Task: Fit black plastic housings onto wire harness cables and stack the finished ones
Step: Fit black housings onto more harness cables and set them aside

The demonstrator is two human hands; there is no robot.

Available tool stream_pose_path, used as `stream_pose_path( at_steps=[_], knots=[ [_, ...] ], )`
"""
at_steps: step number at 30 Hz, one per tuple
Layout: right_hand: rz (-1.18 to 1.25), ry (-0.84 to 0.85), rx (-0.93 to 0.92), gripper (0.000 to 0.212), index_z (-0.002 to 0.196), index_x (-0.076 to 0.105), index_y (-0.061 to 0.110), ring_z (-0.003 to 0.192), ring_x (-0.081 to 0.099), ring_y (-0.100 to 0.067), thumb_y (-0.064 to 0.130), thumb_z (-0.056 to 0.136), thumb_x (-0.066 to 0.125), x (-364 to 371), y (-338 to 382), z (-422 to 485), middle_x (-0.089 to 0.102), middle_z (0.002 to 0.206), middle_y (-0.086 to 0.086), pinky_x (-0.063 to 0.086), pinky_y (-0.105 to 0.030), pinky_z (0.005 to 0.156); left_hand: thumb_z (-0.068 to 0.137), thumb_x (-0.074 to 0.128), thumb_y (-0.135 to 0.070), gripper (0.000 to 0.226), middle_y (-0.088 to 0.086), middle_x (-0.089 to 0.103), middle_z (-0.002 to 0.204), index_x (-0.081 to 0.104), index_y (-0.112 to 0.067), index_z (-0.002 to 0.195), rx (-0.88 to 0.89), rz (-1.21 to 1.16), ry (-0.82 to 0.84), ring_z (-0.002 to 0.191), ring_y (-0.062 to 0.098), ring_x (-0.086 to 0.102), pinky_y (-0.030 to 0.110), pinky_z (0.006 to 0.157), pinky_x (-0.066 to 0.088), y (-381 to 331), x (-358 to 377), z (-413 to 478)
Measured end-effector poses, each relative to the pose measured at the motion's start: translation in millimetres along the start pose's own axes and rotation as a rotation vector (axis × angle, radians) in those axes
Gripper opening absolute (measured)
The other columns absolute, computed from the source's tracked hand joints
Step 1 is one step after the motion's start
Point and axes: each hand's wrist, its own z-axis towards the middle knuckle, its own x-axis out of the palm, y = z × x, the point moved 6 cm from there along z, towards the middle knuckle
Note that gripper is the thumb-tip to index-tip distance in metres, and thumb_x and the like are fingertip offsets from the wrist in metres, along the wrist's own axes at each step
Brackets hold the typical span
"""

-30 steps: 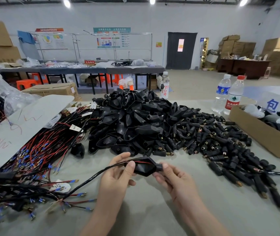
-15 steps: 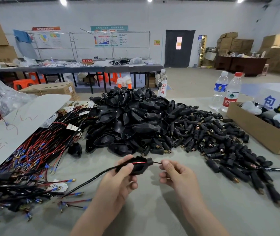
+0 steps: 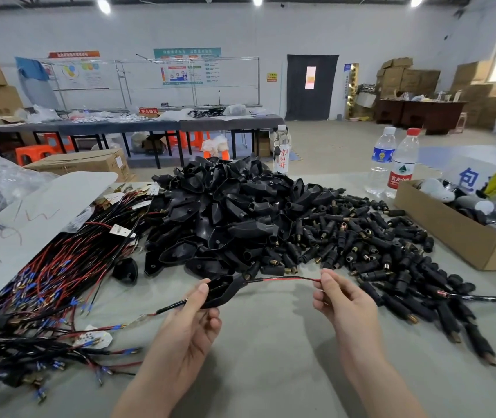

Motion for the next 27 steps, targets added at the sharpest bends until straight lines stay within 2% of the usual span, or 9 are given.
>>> stream_pose_path(
  at_steps=[8, 15, 23, 27],
  knots=[
    [0.112, -0.064, -0.017, 0.015, 0.112, 0.063, 0.007, 0.062, 0.063, -0.009, 0.007, 0.097, 0.062, -15.4, 10.5, 5.5, 0.070, 0.076, -0.004, 0.056, -0.016, 0.057, 0.077, 0.074, -0.023, 0.033, 0.008, 0.071, 0.089, 0.069, -0.004, 0.103, -0.050, -0.066, -0.073, 0.052, 0.007, 0.056, 0.015, 0.047, 0.049, 0.1, -11.3, 5.4],
    [0.179, -0.085, -0.029, 0.010, 0.105, 0.063, 0.011, 0.058, 0.065, -0.006, 0.006, 0.097, 0.062, -19.6, 15.8, 7.2, 0.069, 0.076, -0.004, 0.055, -0.015, 0.057, 0.092, 0.065, -0.008, 0.007, 0.005, 0.069, 0.070, 0.063, -0.002, 0.095, 0.016, 0.067, -0.135, 0.053, 0.009, 0.060, 0.019, 0.048, 0.052, 0.9, -11.6, 2.9],
    [0.268, -0.107, -0.002, 0.010, 0.103, 0.064, 0.013, 0.059, 0.066, -0.004, 0.008, 0.096, 0.064, -26.1, 16.4, 9.4, 0.067, 0.080, -0.003, 0.055, -0.014, 0.059, 0.092, 0.063, -0.004, 0.016, 0.007, 0.070, 0.077, 0.064, 0.004, 0.106, -0.014, 0.186, -0.065, 0.060, 0.012, 0.059, 0.019, 0.052, 0.052, 3.0, -3.6, -1.6],
    [0.340, -0.157, 0.028, 0.011, 0.103, 0.063, 0.015, 0.059, 0.066, -0.003, 0.007, 0.095, 0.065, -32.1, 17.3, 8.9, 0.065, 0.082, -0.002, 0.055, -0.014, 0.058, 0.093, 0.062, -0.003, 0.016, 0.007, 0.070, 0.075, 0.063, 0.004, 0.107, -0.042, 0.199, -0.039, 0.057, 0.012, 0.058, 0.018, 0.050, 0.050, 8.0, 0.6, -3.2]
  ],
)
